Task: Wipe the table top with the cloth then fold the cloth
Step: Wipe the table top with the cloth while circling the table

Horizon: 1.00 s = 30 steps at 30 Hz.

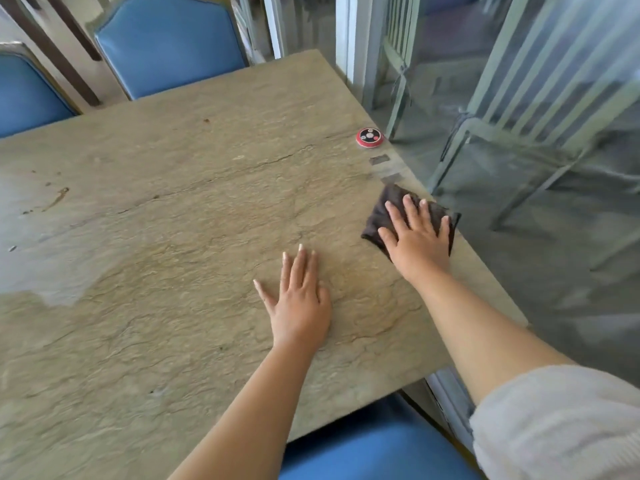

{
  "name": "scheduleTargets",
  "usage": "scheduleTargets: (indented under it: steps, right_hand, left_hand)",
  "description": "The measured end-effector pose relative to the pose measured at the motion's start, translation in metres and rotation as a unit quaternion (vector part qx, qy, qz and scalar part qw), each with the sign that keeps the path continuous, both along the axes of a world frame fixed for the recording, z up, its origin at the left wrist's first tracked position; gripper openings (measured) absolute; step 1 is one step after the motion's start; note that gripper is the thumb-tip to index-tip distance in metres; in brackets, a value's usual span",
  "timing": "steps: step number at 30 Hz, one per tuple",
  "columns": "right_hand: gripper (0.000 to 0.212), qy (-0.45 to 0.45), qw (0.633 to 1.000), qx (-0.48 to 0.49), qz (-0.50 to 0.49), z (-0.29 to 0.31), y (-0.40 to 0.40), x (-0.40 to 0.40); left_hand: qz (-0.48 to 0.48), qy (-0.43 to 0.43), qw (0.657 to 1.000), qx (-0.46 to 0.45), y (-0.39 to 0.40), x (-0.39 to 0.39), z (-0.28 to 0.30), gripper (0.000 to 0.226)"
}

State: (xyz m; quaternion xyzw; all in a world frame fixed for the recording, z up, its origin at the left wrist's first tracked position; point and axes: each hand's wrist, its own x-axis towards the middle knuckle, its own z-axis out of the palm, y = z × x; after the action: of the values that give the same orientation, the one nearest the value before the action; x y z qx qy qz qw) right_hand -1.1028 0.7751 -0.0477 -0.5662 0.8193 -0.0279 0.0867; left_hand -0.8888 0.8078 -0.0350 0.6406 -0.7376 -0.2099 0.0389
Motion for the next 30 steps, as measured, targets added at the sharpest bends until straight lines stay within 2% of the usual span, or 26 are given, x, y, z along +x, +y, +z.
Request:
scheduleTargets:
  steps: [2, 4, 7, 9, 11, 13, 15, 18, 22, 26, 30]
  right_hand:
    - [0.061, 0.022, 0.999, -0.016, 0.021, -0.004, 0.035, 0.021]
    - [0.065, 0.022, 0.993, -0.028, 0.115, -0.005, 0.073, 0.038]
    - [0.062, 0.022, 0.956, -0.018, 0.291, -0.005, 0.114, 0.028]
    - [0.060, 0.032, 0.929, -0.016, 0.367, -0.004, 0.121, 0.004]
    - [0.058, 0.041, 0.943, -0.014, 0.330, -0.006, 0.113, -0.016]
    - [0.064, 0.032, 0.980, -0.002, 0.195, -0.001, 0.098, -0.028]
    - [0.073, 0.030, 0.994, 0.026, 0.097, 0.002, 0.089, -0.025]
    - [0.074, 0.027, 0.992, 0.031, 0.116, 0.002, 0.113, -0.010]
    - [0.061, 0.024, 0.979, 0.005, 0.201, -0.005, 0.166, -0.019]
    - [0.060, 0.022, 0.990, -0.012, 0.137, -0.003, 0.159, -0.023]
    - [0.068, 0.013, 0.998, 0.007, 0.061, 0.003, 0.111, -0.035]
  left_hand:
    - [-0.019, 0.022, 1.000, -0.002, 0.005, -0.008, -0.002, 0.056]
    - [-0.012, 0.013, 1.000, -0.011, 0.007, -0.010, -0.006, 0.056]
    - [-0.034, -0.043, 0.998, -0.021, 0.009, -0.012, -0.011, 0.060]
    - [-0.036, -0.059, 0.997, -0.027, 0.008, -0.015, -0.013, 0.062]
    - [-0.036, -0.062, 0.997, -0.036, 0.008, -0.015, -0.015, 0.063]
    - [-0.036, -0.069, 0.996, -0.037, 0.008, -0.016, -0.015, 0.063]
    - [-0.028, -0.083, 0.996, -0.031, 0.010, -0.018, -0.013, 0.063]
    - [-0.020, -0.068, 0.997, -0.036, 0.015, -0.032, -0.006, 0.061]
    - [-0.131, -0.054, 0.988, -0.052, 0.027, -0.060, -0.005, 0.059]
    - [-0.129, -0.037, 0.989, -0.069, 0.033, -0.066, -0.013, 0.059]
    - [-0.132, -0.034, 0.988, -0.077, 0.032, -0.066, -0.014, 0.060]
